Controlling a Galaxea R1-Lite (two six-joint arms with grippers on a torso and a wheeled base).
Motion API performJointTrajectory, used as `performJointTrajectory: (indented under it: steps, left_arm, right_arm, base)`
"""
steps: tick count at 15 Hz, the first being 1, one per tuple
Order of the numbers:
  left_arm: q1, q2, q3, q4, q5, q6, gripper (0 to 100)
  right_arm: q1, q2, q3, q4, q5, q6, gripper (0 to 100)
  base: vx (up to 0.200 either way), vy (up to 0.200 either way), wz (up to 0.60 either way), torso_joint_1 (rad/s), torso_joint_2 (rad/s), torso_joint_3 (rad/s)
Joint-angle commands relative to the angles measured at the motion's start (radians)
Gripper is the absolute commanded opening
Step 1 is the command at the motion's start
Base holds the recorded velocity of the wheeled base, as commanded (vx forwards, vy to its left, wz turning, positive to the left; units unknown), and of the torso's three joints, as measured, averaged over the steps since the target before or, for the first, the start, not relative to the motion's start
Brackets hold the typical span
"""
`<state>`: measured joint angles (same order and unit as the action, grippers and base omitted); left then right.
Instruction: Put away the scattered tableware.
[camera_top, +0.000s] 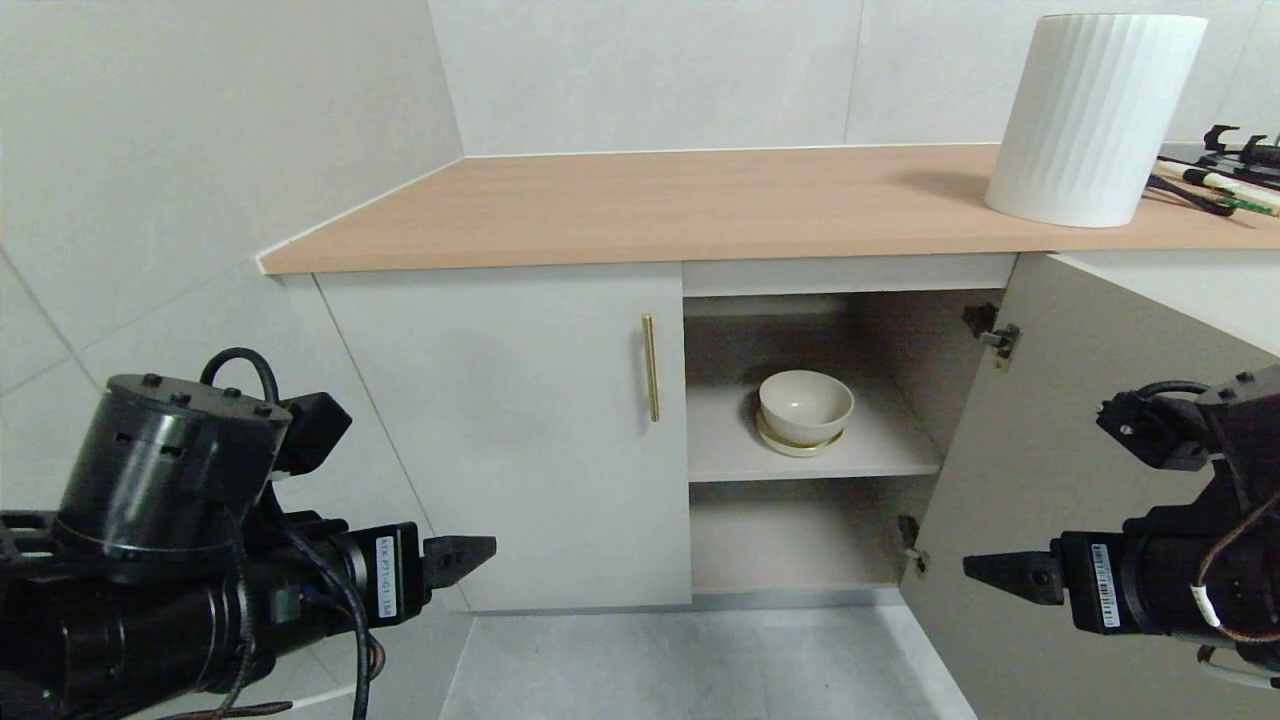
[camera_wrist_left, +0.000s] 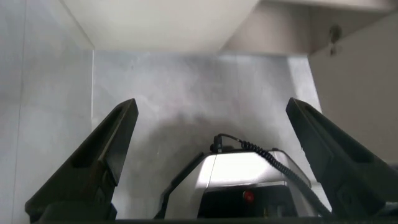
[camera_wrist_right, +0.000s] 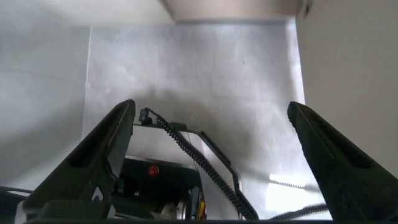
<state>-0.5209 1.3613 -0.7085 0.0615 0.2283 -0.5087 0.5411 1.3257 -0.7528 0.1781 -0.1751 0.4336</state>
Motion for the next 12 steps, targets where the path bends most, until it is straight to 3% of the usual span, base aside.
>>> performJointTrajectory:
  steps: [1,7,12]
  left_arm:
    - [-0.002,0.009,0.000,0.000,0.000,-0.001,100]
    - [-0.002,0.012,0.001,0.000,0.000,-0.001,100]
    - [-0.002,0.010,0.000,0.000,0.002,-0.001,100]
  right_arm:
    - [0.002,0.004,0.001,0.001,0.000,-0.001,100]
    - [0.002,0.004,-0.002,0.026,0.000,-0.001,100]
    - [0.002,-0.030,-0.010,0.037,0.000,-0.001,100]
  base:
    - [-0.200,0.000,0.00,0.002,0.00,0.007]
    - [-0.200,0.000,0.00,0.002,0.00,0.002]
    - [0.000,0.000,0.00,0.000,0.00,0.000]
